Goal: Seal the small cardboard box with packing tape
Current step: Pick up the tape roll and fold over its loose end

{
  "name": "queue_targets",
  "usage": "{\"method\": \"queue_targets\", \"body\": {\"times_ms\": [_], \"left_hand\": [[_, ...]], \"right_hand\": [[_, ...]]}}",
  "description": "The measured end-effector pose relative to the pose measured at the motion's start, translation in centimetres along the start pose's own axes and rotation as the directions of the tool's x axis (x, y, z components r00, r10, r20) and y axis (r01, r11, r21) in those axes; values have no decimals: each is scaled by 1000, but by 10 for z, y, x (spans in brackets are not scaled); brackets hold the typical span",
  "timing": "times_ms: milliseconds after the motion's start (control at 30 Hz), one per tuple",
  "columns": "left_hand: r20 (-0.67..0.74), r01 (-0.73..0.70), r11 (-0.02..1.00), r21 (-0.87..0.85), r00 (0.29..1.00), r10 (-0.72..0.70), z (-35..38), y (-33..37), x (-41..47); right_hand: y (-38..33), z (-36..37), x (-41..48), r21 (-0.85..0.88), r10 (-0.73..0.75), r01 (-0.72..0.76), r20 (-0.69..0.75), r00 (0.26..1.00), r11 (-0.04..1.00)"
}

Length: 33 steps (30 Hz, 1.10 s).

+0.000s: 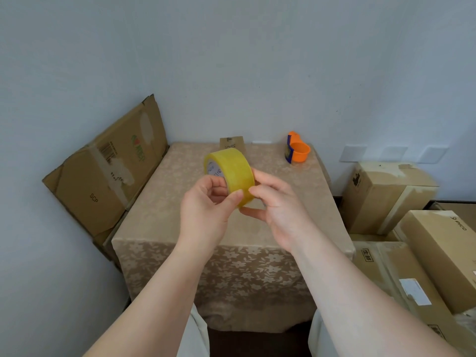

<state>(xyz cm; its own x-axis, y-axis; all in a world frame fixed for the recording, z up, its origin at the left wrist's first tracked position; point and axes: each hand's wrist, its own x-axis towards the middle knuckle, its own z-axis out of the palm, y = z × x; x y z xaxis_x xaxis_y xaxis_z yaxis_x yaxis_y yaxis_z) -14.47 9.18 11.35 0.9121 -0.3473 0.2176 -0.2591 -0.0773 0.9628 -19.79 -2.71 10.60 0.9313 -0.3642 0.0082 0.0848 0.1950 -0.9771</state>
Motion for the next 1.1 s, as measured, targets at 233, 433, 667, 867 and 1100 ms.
{"method": "queue_targets", "body": {"times_ms": [233, 433, 667, 867, 1100], "left_hand": [[143, -122, 988, 91, 984, 109, -4, -1, -3], [248, -414, 791, 452, 909, 334, -8, -21, 0], [301, -463, 737, 492, 885, 354, -9, -23, 1], [269, -344, 881, 324, 927, 263, -6, -14, 2], [304, -551, 702, 452, 835, 459, -5, -24, 3]], "right_hand": [[-15, -1, 6, 27, 70, -69, -58, 996, 997], [-24, -1, 11, 91, 105, -99, -57, 993, 991], [-23, -5, 13, 202, 143, -141, 9, 990, 969], [-21, -1, 7, 164, 79, -81, 15, 997, 983], [-28, 2, 8, 104, 65, -66, 10, 998, 992]]}}
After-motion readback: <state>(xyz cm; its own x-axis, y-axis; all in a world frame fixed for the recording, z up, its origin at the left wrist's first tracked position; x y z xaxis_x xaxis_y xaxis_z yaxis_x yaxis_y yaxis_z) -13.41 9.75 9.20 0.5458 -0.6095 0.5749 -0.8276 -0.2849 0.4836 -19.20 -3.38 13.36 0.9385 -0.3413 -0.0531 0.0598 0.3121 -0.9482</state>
